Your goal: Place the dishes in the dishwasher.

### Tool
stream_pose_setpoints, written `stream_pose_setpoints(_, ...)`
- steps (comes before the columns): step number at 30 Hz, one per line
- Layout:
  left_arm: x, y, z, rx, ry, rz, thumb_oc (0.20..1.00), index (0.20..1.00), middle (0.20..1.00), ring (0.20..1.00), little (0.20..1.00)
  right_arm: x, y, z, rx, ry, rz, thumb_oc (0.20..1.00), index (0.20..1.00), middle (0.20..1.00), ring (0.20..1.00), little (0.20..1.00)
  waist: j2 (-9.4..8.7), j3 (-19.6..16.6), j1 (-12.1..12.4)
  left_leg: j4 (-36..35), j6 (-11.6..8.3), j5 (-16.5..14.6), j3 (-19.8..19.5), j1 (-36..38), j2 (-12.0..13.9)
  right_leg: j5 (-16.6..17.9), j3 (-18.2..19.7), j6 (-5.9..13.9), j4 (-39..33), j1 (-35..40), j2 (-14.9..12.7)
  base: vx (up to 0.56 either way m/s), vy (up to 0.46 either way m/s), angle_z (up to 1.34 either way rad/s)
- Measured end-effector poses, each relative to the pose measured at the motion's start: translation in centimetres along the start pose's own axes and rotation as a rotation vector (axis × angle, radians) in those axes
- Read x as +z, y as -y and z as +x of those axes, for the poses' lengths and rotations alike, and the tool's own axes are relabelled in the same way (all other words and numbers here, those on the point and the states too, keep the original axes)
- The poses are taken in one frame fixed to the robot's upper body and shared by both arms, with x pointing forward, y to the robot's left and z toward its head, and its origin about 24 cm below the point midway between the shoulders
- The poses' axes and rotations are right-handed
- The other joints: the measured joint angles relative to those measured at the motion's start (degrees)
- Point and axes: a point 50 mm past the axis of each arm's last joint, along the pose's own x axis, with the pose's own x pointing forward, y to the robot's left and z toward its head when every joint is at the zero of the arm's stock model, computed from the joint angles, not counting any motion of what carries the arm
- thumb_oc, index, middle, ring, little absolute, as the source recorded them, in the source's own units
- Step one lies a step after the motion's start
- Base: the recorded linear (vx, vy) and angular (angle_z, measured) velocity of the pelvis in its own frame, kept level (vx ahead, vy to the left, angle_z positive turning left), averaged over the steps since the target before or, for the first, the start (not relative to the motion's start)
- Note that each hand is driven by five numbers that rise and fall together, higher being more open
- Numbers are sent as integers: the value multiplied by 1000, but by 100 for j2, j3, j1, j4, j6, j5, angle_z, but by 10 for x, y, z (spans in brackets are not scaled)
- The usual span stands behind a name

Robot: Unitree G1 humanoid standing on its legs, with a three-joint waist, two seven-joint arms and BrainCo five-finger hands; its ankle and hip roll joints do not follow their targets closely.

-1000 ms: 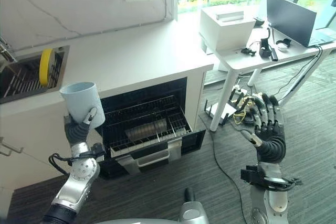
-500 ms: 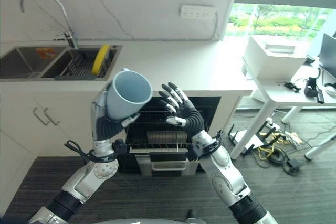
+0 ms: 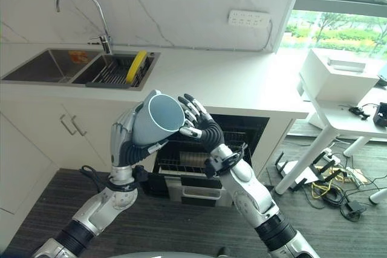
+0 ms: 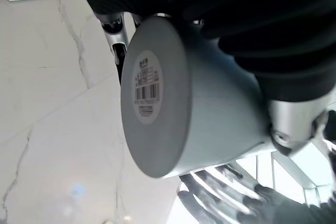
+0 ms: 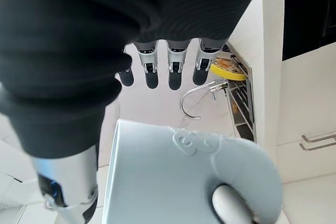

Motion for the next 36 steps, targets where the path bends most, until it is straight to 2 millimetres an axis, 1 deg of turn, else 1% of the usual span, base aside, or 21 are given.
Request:
stream_pose_setpoints(4, -1, 1, 0, -20, -10, 12, 200, 200, 200, 200, 200, -5, -9, 5, 23, -28, 9, 1000, 1000, 1000, 1000, 1000, 29, 14, 74, 6, -3, 2, -8, 0, 1, -29, -8, 28, 0, 3, 6, 3, 0, 2)
stream_pose_setpoints(6, -2, 3, -1, -40, -20, 15, 200, 200, 200, 200, 200, -6, -10, 5, 17, -30, 8, 1000, 1000, 1000, 1000, 1000, 30, 15, 90, 5, -3, 2, -21, -8, 2, -33, -19, 31, 0, 4, 5, 0, 0, 0)
stream_pose_setpoints(9, -3, 7, -4, -57, -89, -24, 200, 200, 200, 200, 200, -5, -10, 6, 18, -30, -30, 1000, 1000, 1000, 1000, 1000, 33, 16, 91, 4, -4, 2, -42, -11, 4, -41, -43, 39, 0, 14, 5, 2, -8, 4)
stream_pose_setpoints(11, -3, 9, -5, -68, -97, -31, 200, 200, 200, 200, 200, -6, -10, 6, 17, -31, -31, 1000, 1000, 1000, 1000, 1000, 35, 18, 92, 4, -5, 3, -75, -13, 7, -52, -76, 42, 0, 34, 4, -8, -10, 8)
stream_pose_setpoints(16, -5, 11, -5, -79, -191, -98, 200, 200, 200, 200, 200, -8, -14, 7, 38, -45, -29, 1000, 1000, 1000, 1000, 1000, 49, 30, 101, 6, -8, 5, -120, -39, 15, -70, -128, 50, 0, 42, 6, -6, -5, 5)
stream_pose_setpoints(17, -6, 13, -6, -95, -236, -133, 200, 200, 200, 200, 200, -9, -13, 7, 28, -59, -31, 1000, 1000, 1000, 1000, 1000, 67, 70, 104, 7, -8, 5, -123, -41, 13, -72, -130, 53, 0, 42, 5, 0, 0, 0)
stream_pose_setpoints(19, -5, 15, -6, -103, -264, -158, 200, 200, 200, 200, 200, -9, -12, 7, 25, -63, -33, 1000, 1000, 1000, 1000, 1000, 99, 93, 105, 7, -8, 5, -125, -45, 15, -78, -134, 60, 0, 42, 6, 0, 0, 0)
stream_pose_setpoints(25, -6, 16, -6, -100, -268, -154, 200, 200, 200, 200, 200, -8, -14, 11, 24, -74, -42, 1000, 1000, 1000, 1000, 1000, 118, 131, 106, 6, -8, 5, -131, -52, 16, -81, -141, 62, 0, 42, 5, 0, 0, 0)
stream_pose_setpoints(32, -6, 16, -6, -103, -271, -148, 200, 200, 200, 200, 200, -9, -13, 12, 15, -82, -43, 1000, 1000, 1000, 1000, 1000, 67, 212, 110, 7, -8, 5, -143, -62, 16, -82, -154, 62, 0, 42, 5, 0, 0, 0)
stream_pose_setpoints(36, -4, 18, -8, -119, -265, -158, 200, 200, 200, 200, 200, -9, -14, 13, -16, -63, -33, 1000, 1000, 1000, 1000, 1000, 96, 257, 109, 8, -9, 5, -144, -63, 16, -82, -156, 62, 0, 42, 5, 0, 0, 0)
